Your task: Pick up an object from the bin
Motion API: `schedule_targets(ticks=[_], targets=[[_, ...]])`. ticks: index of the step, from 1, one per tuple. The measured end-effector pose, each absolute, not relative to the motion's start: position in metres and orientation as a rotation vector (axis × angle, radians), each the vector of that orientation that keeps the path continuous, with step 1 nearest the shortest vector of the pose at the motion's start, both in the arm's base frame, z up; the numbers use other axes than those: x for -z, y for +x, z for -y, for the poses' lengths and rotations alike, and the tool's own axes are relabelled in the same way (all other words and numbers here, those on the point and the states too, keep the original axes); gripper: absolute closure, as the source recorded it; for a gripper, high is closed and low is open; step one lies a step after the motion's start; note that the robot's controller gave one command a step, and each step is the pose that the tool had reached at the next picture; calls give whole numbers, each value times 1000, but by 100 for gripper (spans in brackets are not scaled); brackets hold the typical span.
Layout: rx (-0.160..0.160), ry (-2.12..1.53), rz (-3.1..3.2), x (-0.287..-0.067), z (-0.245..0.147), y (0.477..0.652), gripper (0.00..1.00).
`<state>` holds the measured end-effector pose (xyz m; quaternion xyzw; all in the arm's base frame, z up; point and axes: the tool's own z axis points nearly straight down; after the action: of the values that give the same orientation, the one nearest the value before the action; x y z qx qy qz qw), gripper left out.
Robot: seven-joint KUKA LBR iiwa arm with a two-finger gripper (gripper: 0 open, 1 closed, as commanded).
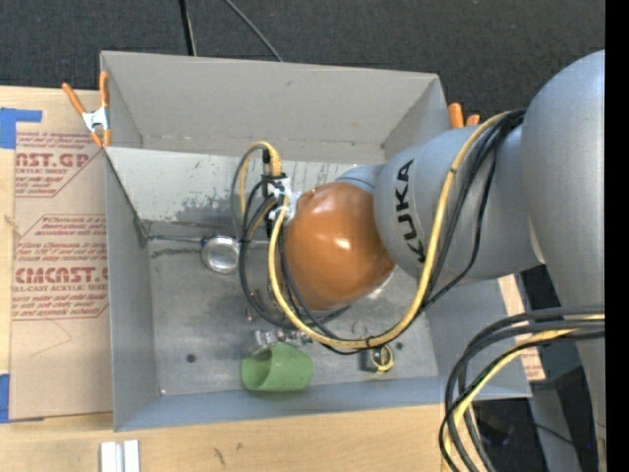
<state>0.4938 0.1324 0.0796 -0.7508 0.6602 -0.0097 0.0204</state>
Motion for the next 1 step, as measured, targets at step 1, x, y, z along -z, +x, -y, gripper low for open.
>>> schedule_targets(ticks=[1], targets=[[21, -2299, -2106, -108, -111, 489, 100]])
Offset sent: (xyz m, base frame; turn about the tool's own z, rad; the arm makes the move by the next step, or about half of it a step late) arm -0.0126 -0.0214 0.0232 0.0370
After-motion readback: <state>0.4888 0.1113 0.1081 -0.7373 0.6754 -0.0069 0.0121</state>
